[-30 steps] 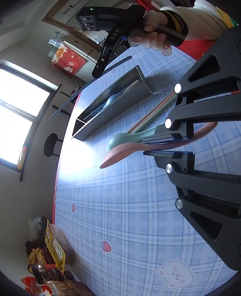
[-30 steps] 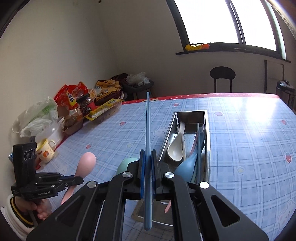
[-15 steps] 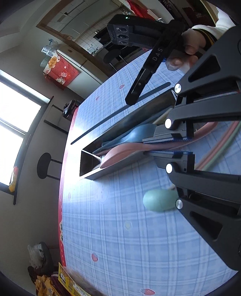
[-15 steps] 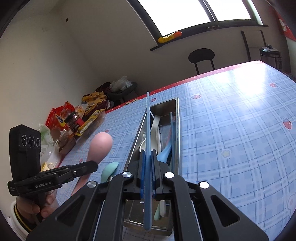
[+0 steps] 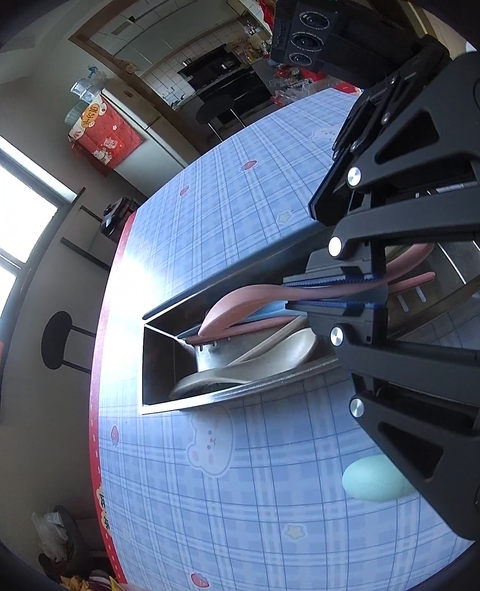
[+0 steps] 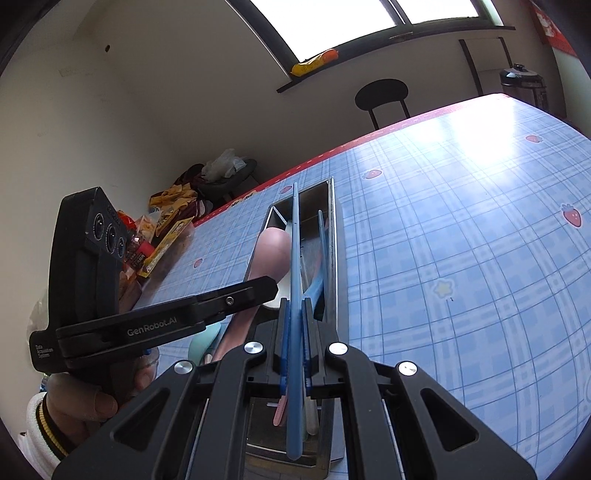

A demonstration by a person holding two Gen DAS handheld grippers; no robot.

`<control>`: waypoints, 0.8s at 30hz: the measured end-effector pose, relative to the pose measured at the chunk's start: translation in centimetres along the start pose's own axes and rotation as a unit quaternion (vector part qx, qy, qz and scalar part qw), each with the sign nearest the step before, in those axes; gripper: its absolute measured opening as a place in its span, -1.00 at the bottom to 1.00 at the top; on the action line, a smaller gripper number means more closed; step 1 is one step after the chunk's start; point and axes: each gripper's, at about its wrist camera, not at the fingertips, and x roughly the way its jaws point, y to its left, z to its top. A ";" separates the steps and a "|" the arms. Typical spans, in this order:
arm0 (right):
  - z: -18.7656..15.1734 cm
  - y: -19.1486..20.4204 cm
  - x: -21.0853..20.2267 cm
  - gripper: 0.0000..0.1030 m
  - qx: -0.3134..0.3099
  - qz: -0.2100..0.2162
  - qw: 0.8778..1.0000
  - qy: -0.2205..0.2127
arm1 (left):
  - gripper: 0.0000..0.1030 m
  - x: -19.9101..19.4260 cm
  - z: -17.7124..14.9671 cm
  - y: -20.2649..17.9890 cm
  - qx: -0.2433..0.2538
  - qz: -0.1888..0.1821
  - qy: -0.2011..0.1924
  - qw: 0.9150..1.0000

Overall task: Organize utensils
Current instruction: 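Lower the pink spoon and chopstick into the steel tray and open both tools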

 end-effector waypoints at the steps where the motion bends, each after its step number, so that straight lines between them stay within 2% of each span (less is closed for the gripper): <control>1: 0.0 0.0 0.1 -0.87 0.001 -0.001 1.000 0.000 | -0.78 0.2 0.0 -0.1 0.001 -0.003 0.002 1.000; 17: -0.1 0.2 2.2 -0.87 0.001 -0.026 1.000 0.014 | -0.78 2.7 2.5 0.8 -0.008 0.055 -0.002 0.998; 18: -0.1 0.3 2.2 -0.86 0.000 -0.026 1.000 0.013 | -0.76 2.7 2.7 0.8 -0.006 0.062 -0.006 0.998; 19: 0.0 0.4 2.1 -0.85 -0.003 -0.024 1.000 0.011 | -0.64 2.6 3.0 0.7 -0.002 0.070 -0.014 0.997; 21: 0.1 0.8 1.7 -0.83 -0.011 -0.023 1.000 0.003 | -0.51 1.9 3.3 0.7 -0.001 0.071 -0.026 0.997; 22: 0.2 0.9 1.4 -0.81 -0.015 -0.022 1.000 -0.003 | -0.47 1.3 3.7 0.7 0.002 0.069 -0.032 0.997; 23: 0.3 1.1 1.1 -0.68 -0.019 -0.019 1.000 -0.010 | -0.40 0.6 3.9 0.6 0.008 0.071 -0.040 0.997; 24: 0.4 1.2 0.7 -0.45 -0.024 -0.018 0.999 -0.018 | -0.34 -0.4 4.1 0.5 0.015 0.076 -0.051 0.996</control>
